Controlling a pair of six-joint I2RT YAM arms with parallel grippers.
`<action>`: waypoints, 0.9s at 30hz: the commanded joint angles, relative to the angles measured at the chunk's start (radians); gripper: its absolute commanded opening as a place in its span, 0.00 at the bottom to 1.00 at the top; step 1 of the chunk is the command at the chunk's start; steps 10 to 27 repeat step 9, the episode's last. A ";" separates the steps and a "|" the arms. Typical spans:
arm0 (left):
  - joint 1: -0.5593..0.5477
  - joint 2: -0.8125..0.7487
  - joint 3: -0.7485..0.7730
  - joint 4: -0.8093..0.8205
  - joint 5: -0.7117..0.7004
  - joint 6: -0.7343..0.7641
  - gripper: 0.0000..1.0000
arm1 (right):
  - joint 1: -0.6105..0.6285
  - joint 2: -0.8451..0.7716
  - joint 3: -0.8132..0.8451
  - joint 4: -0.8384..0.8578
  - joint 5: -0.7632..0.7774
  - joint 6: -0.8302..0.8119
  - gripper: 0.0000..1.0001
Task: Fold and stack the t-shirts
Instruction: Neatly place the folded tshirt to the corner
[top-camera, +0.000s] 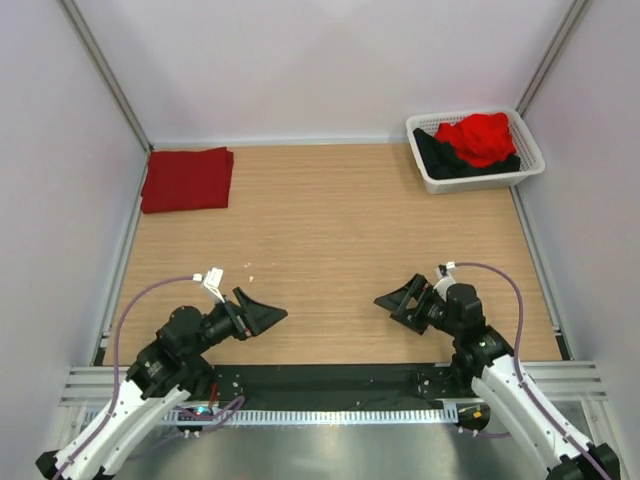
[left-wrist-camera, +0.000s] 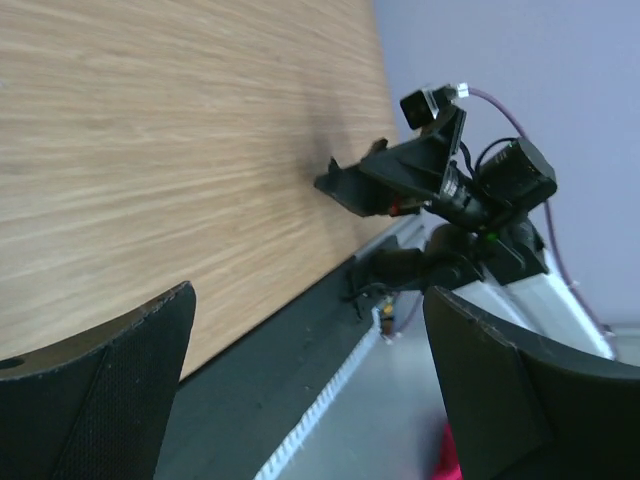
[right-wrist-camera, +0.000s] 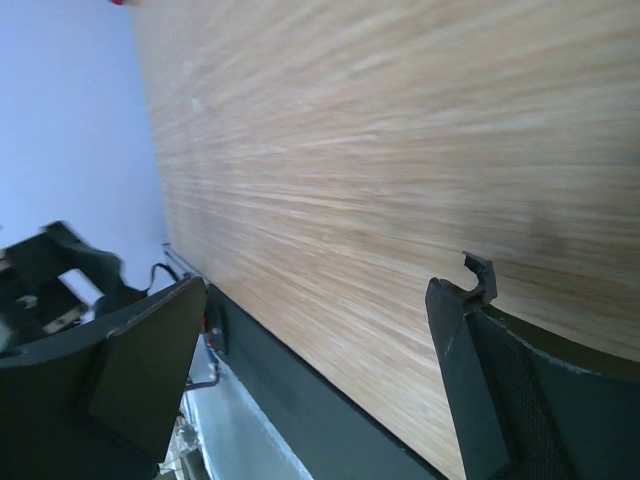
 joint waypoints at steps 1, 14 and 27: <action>0.004 -0.124 -0.099 0.036 0.127 -0.165 0.95 | 0.001 -0.150 -0.031 0.012 0.002 0.080 1.00; 0.002 -0.129 -0.331 0.449 0.337 -0.419 0.94 | 0.002 -0.405 -0.109 -0.116 -0.019 0.177 1.00; 0.002 -0.129 -0.331 0.449 0.337 -0.419 0.94 | 0.002 -0.405 -0.109 -0.116 -0.019 0.177 1.00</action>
